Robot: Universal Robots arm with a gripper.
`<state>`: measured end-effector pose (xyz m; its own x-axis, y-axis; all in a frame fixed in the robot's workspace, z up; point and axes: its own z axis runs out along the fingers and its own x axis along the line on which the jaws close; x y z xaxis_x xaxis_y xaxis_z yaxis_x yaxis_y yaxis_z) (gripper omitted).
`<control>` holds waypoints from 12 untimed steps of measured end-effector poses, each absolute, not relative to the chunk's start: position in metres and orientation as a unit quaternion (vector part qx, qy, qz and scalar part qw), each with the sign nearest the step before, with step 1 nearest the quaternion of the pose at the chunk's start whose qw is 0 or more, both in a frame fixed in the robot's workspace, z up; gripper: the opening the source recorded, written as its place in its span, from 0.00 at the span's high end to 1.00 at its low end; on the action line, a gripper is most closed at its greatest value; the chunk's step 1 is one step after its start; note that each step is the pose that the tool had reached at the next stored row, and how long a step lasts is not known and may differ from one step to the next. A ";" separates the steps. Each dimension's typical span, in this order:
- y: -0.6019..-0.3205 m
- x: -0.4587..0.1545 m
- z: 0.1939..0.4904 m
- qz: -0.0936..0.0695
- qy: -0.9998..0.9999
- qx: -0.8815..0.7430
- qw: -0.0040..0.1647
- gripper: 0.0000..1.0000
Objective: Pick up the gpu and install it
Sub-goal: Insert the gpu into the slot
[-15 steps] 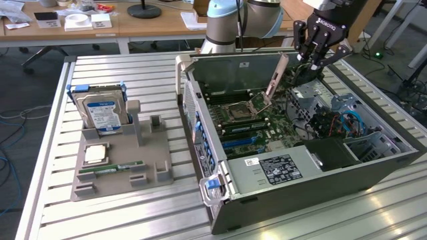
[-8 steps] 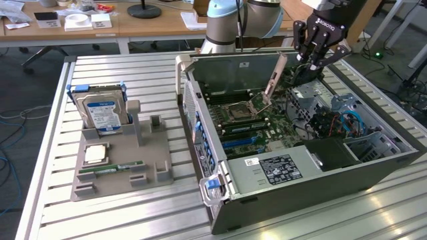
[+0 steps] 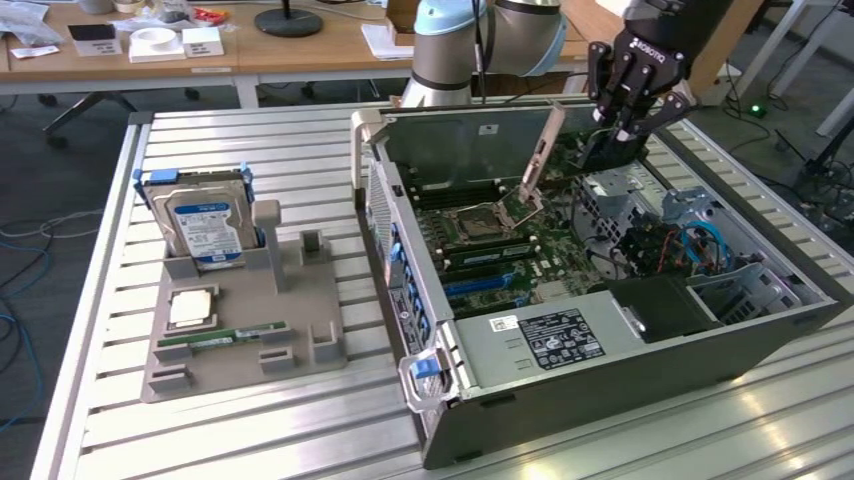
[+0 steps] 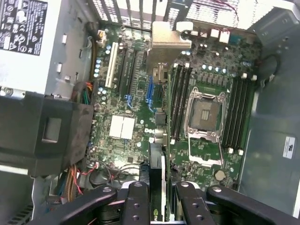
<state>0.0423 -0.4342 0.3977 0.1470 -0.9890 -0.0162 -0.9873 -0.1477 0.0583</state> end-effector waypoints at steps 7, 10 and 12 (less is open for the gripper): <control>-0.434 0.041 0.397 -0.018 -0.655 0.755 0.010 0.74; -0.434 0.039 0.396 -0.009 -0.656 0.754 0.002 0.74; -0.434 0.038 0.395 -0.006 -0.661 0.750 0.000 0.74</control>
